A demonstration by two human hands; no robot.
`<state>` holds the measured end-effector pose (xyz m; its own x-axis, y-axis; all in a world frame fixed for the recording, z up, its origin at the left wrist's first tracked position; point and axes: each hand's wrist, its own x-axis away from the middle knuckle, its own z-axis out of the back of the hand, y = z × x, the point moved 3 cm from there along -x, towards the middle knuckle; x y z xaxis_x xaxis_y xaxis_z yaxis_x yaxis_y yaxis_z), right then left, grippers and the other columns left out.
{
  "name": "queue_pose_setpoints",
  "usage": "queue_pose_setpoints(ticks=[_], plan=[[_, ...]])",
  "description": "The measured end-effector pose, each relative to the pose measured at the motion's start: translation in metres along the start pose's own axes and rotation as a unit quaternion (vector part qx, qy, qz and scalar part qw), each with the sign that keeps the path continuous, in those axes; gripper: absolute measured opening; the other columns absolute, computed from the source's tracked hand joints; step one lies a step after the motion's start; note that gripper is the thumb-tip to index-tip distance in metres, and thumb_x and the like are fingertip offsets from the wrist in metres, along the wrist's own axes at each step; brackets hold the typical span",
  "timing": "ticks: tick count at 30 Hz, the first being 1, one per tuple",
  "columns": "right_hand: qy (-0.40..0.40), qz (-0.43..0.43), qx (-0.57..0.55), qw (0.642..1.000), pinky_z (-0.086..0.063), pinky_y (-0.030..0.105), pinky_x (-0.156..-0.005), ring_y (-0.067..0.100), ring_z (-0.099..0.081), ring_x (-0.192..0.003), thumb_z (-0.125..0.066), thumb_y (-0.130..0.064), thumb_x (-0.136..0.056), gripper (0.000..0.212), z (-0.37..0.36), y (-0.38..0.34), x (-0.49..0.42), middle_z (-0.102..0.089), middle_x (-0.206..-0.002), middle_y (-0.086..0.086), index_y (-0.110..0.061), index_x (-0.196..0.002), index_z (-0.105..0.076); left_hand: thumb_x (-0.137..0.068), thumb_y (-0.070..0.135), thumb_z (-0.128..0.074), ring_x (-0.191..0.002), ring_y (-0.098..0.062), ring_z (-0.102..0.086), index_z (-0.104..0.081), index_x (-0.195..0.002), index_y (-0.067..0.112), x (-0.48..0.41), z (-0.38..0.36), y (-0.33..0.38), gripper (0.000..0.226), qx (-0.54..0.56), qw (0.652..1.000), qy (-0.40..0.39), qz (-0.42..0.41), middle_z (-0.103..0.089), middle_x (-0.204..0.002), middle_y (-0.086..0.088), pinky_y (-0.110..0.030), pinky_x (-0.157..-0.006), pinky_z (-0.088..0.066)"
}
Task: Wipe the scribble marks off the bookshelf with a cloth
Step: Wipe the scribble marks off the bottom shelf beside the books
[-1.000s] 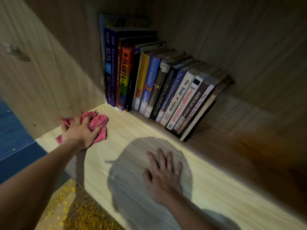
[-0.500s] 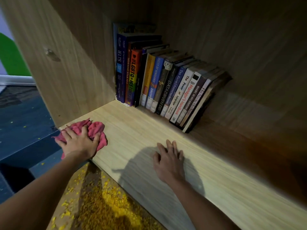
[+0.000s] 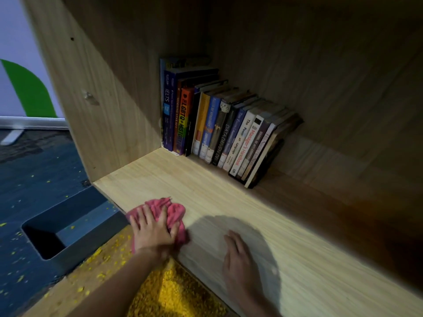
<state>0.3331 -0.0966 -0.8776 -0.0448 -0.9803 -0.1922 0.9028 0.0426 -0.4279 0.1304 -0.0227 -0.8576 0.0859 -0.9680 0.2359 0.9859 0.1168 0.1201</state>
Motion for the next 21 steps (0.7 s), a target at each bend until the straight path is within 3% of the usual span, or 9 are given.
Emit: queue_pose_setpoints(ticks=[3,5,7,8,10,12,15,19,21], plan=[[0.061,-0.03,-0.053,0.996,-0.049,0.022,-0.077,0.018,-0.065,-0.098,-0.033,-0.031,-0.094,0.031,0.008,0.0,-0.001,-0.068,-0.111,0.003,-0.023,-0.117,-0.052,-0.067,0.066,0.014,-0.146,-0.038,0.008,-0.004,-0.154,0.03,0.021,-0.009,0.039,0.095,0.02,0.997,-0.023,-0.065,0.006,-0.158,-0.023,-0.051,-0.115,0.008],[0.075,-0.034,-0.085,0.993,-0.045,0.023,-0.086,0.019,-0.064,-0.102,-0.02,-0.047,-0.102,0.046,0.015,-0.003,0.0,-0.066,-0.118,0.005,-0.023,-0.123,-0.054,-0.078,0.067,0.008,-0.147,-0.03,0.009,-0.012,-0.153,0.033,0.033,-0.015,0.065,0.085,0.073,0.987,-0.057,-0.133,0.005,-0.161,-0.012,-0.046,-0.115,0.008],[0.064,0.003,-0.13,0.989,-0.029,0.015,-0.1,0.014,-0.05,-0.118,-0.021,-0.058,-0.098,0.052,0.017,-0.007,0.002,-0.057,-0.13,0.003,-0.032,-0.129,-0.053,-0.088,0.059,0.002,-0.146,-0.015,-0.006,-0.029,-0.148,0.029,0.042,-0.009,0.08,0.073,0.233,0.943,-0.116,-0.209,-0.015,-0.16,-0.001,-0.032,-0.118,-0.001],[0.064,0.021,-0.143,0.987,-0.022,0.011,-0.105,0.01,-0.04,-0.125,-0.024,-0.064,-0.095,0.05,0.016,-0.008,0.003,-0.047,-0.139,-0.001,-0.043,-0.134,-0.046,-0.099,0.047,-0.012,-0.141,-0.007,-0.019,-0.038,-0.143,0.026,0.044,0.0,0.082,0.055,0.339,0.906,-0.128,-0.219,-0.029,-0.155,0.001,-0.023,-0.117,-0.008],[0.05,0.067,-0.106,0.991,-0.021,0.016,-0.11,0.008,-0.027,-0.134,-0.029,-0.077,-0.085,0.052,0.008,-0.007,0.003,-0.027,-0.15,-0.012,-0.063,-0.135,-0.028,-0.102,0.038,-0.031,-0.133,-0.002,-0.032,-0.047,-0.134,0.025,0.036,0.012,0.069,0.039,0.419,0.88,-0.053,-0.218,-0.042,-0.146,0.003,-0.028,-0.118,-0.017],[0.05,0.086,-0.065,0.993,-0.033,0.026,-0.106,0.015,-0.032,-0.131,-0.035,-0.077,-0.083,0.051,0.003,-0.003,0.001,-0.029,-0.148,-0.008,-0.056,-0.13,-0.039,-0.097,0.052,-0.022,-0.143,-0.007,-0.017,-0.037,-0.143,0.029,0.025,0.01,0.048,0.053,0.336,0.924,0.016,-0.182,-0.027,-0.155,0.003,-0.039,-0.12,-0.007],[0.03,0.071,-0.03,0.997,-0.04,0.033,-0.1,0.024,-0.038,-0.123,-0.046,-0.066,-0.081,0.047,0.009,-0.006,-0.005,-0.036,-0.143,0.002,-0.045,-0.122,-0.05,-0.102,0.049,-0.016,-0.146,-0.022,0.016,-0.001,-0.154,0.027,0.014,-0.008,0.025,0.058,0.187,0.979,-0.046,-0.072,0.012,-0.16,-0.002,-0.044,-0.116,0.007],[0.047,0.108,0.017,0.993,-0.022,0.038,-0.103,0.03,-0.029,-0.132,-0.029,-0.063,-0.093,0.049,0.011,-0.008,-0.001,-0.032,-0.149,0.006,-0.055,-0.141,-0.026,-0.102,0.051,-0.013,-0.14,-0.024,0.031,0.016,-0.151,0.018,0.016,-0.015,0.027,0.066,0.114,0.987,-0.089,-0.065,0.03,-0.155,-0.007,-0.048,-0.113,0.015],[0.036,0.138,0.083,0.986,-0.027,0.038,-0.099,0.028,-0.031,-0.134,-0.03,-0.055,-0.095,0.041,0.007,-0.011,0.001,-0.043,-0.146,-0.002,-0.056,-0.136,-0.037,-0.102,0.051,-0.013,-0.139,-0.023,0.034,0.017,-0.151,0.017,0.014,-0.014,0.027,0.067,0.118,0.985,-0.111,-0.066,0.032,-0.154,-0.007,-0.049,-0.112,0.017]])
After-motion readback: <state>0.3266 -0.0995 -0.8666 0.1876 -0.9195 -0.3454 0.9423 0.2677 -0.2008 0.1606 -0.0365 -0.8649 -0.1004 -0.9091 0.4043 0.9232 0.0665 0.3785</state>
